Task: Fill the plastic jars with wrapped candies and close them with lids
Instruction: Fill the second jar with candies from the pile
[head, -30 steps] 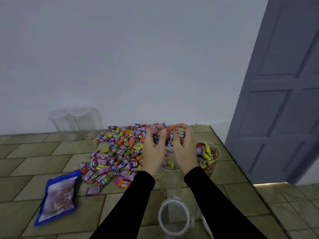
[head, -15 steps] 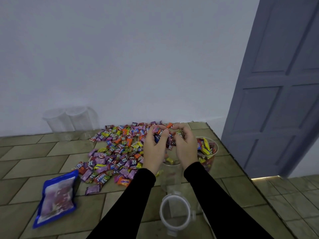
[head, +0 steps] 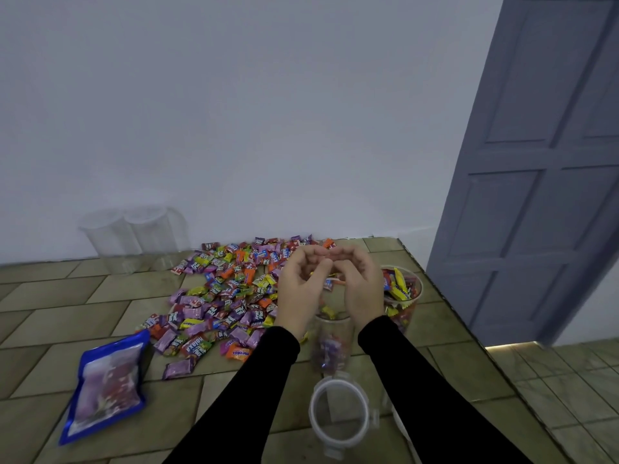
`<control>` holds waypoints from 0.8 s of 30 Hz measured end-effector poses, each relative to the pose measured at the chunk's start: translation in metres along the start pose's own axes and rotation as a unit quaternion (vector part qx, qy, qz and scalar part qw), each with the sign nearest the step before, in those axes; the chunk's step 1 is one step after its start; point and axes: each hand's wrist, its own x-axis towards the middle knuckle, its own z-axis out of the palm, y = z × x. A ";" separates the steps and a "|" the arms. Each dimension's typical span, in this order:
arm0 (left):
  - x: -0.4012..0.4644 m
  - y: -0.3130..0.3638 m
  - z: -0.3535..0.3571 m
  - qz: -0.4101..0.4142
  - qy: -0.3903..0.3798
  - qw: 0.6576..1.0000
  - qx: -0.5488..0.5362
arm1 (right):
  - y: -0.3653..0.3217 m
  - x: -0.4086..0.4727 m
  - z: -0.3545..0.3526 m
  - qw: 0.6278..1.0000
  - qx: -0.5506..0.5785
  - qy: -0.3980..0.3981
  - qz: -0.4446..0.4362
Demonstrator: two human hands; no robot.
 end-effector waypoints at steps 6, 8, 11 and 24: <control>0.011 0.000 -0.009 -0.010 -0.031 0.999 -0.021 | -0.008 0.008 -0.001 0.998 -0.051 -0.029 -0.023; 0.019 0.003 -0.013 -0.004 -0.041 0.999 -0.010 | -0.016 0.017 -0.002 0.996 -0.073 -0.037 -0.042; 0.036 0.006 -0.018 -0.013 -0.044 0.999 0.027 | -0.029 0.039 -0.007 0.987 -0.146 -0.049 -0.049; 0.080 -0.055 -0.021 -0.072 -0.151 0.936 0.310 | 0.001 0.148 -0.074 0.903 -0.402 -0.130 0.077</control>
